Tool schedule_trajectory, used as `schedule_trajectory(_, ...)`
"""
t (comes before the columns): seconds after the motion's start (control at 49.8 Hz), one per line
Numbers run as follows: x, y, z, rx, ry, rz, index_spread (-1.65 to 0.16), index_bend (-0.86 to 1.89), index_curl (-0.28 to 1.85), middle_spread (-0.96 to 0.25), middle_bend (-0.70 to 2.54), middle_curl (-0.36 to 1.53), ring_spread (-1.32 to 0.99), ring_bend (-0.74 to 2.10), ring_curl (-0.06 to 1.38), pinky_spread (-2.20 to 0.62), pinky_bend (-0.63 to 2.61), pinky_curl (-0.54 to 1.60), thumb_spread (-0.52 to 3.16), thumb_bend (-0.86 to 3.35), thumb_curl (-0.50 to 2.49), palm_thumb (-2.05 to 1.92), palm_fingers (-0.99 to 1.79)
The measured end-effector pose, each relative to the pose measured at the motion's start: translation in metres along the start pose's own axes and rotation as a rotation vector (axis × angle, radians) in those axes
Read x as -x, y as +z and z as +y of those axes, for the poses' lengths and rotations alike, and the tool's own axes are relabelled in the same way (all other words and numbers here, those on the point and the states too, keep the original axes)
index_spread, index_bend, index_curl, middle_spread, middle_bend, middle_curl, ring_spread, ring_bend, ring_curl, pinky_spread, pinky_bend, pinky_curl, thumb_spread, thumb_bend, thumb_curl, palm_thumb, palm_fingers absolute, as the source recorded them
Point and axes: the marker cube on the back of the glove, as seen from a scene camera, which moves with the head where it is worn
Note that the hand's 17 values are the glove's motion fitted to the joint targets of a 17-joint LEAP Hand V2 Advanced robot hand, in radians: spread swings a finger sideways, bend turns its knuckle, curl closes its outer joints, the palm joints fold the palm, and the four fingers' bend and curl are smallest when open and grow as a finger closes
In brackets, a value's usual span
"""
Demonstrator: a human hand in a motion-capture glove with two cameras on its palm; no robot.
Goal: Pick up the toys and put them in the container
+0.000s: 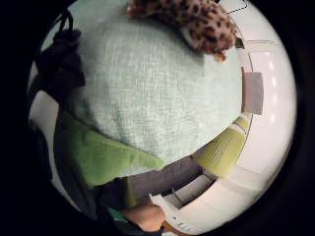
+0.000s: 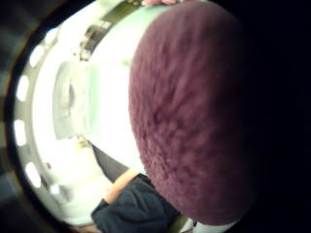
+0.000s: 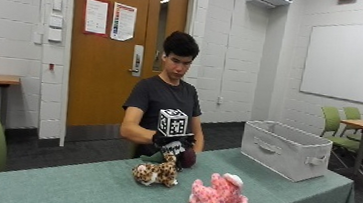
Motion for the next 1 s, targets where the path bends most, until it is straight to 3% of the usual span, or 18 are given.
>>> schedule_trajectory(0.141,0.004,-0.008,-0.004,-0.078,-0.026,0.041,-0.20,0.19,0.44,-0.10,0.22,0.34,-0.34,0.49,0.28,-0.29,0.69,0.37,1.32,0.26,0.40,0.49,0.76)
schedule_trajectory(0.161,0.005,-0.011,-0.005,-0.085,-0.032,0.052,-0.19,0.20,0.45,-0.09,0.19,0.33,-0.34,0.47,0.28,-0.28,0.67,0.37,1.33,0.24,0.39,0.47,0.67)
schedule_trajectory(0.241,0.007,-0.025,-0.018,-0.106,-0.066,0.067,-0.22,0.15,0.44,-0.13,0.26,0.35,-0.37,0.56,0.31,-0.33,0.70,0.38,1.29,0.27,0.44,0.55,0.87)
schedule_trajectory(0.261,0.008,-0.029,-0.022,-0.108,-0.075,0.065,-0.23,0.09,0.43,-0.18,0.32,0.38,-0.40,0.67,0.34,-0.36,0.71,0.38,1.25,0.26,0.45,0.55,1.04)
schedule_trajectory(0.281,0.009,-0.033,-0.027,-0.111,-0.083,0.062,-0.23,0.13,0.42,-0.17,0.28,0.36,-0.39,0.60,0.30,-0.35,0.69,0.36,1.26,0.26,0.46,0.56,0.93)
schedule_trajectory(0.301,0.010,-0.038,-0.032,-0.114,-0.090,0.059,-0.24,0.08,0.41,-0.22,0.35,0.39,-0.42,0.75,0.36,-0.37,0.69,0.37,1.21,0.25,0.48,0.57,1.11)
schedule_trajectory(0.442,0.024,-0.085,-0.068,-0.138,-0.092,0.005,-0.27,0.16,0.42,-0.32,0.59,0.48,-0.45,0.92,0.44,-0.45,0.67,0.37,1.04,0.22,0.56,0.60,1.28)
schedule_trajectory(0.703,0.087,-0.188,-0.103,-0.244,-0.143,-0.009,-0.31,0.29,0.53,-0.38,0.83,0.60,-0.44,1.09,0.52,-0.49,0.72,0.40,0.83,0.17,0.70,0.59,1.28)
schedule_trajectory(1.004,0.249,-0.277,-0.115,-0.299,-0.292,0.010,-0.32,0.41,0.67,-0.38,0.92,0.66,-0.43,1.15,0.54,-0.49,0.79,0.43,0.66,0.14,0.83,0.58,1.20)
